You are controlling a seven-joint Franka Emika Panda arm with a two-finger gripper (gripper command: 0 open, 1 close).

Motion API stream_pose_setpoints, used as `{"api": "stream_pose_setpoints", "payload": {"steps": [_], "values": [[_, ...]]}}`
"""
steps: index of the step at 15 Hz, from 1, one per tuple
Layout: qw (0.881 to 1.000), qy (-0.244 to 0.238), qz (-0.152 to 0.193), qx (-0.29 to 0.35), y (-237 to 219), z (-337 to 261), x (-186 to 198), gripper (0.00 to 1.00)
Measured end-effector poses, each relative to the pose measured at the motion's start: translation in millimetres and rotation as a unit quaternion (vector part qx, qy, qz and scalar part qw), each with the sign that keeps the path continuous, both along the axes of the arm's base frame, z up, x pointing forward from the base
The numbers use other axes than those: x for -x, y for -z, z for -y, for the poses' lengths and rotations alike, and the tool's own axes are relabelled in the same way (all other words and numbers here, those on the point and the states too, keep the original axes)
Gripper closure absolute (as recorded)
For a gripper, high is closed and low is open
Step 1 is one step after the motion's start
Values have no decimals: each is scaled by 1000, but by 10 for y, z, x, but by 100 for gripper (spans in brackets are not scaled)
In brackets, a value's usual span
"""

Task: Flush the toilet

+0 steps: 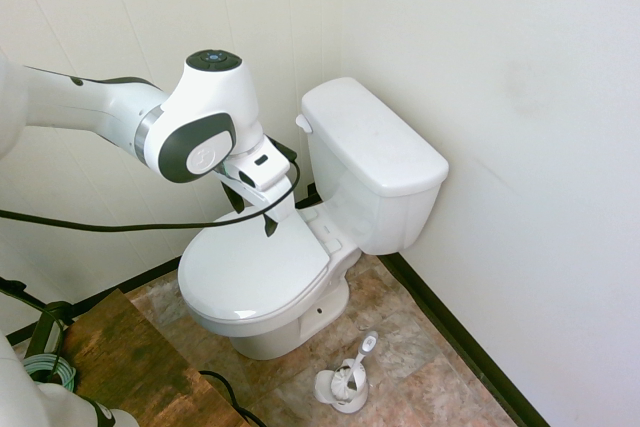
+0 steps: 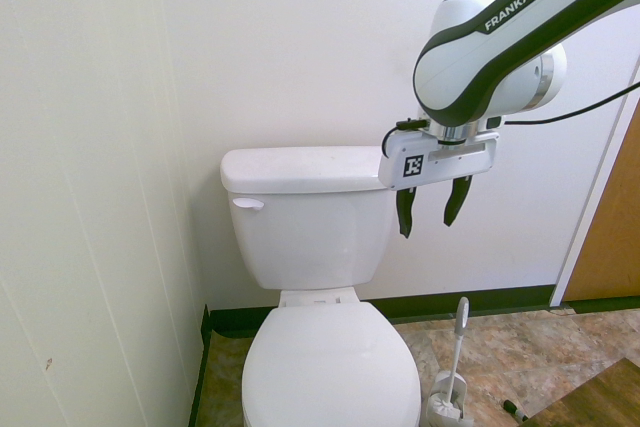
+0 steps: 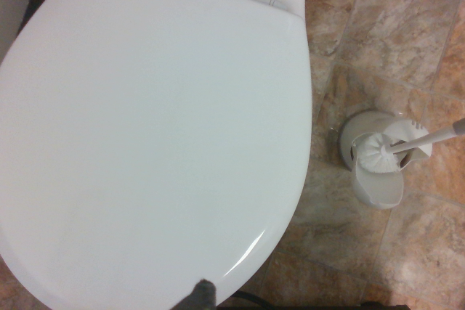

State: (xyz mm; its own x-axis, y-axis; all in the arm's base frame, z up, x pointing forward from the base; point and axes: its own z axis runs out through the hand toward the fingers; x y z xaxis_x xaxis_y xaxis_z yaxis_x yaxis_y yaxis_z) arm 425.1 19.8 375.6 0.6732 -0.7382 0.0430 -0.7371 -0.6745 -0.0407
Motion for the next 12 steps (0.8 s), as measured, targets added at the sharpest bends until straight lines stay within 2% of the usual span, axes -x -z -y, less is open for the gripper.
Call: {"api": "stream_pose_setpoints", "payload": {"steps": [5,12], "values": [[999,33,16,-15,54,-11,-177,0],[996,54,61,-44,211,-415,-1357,0]]}}
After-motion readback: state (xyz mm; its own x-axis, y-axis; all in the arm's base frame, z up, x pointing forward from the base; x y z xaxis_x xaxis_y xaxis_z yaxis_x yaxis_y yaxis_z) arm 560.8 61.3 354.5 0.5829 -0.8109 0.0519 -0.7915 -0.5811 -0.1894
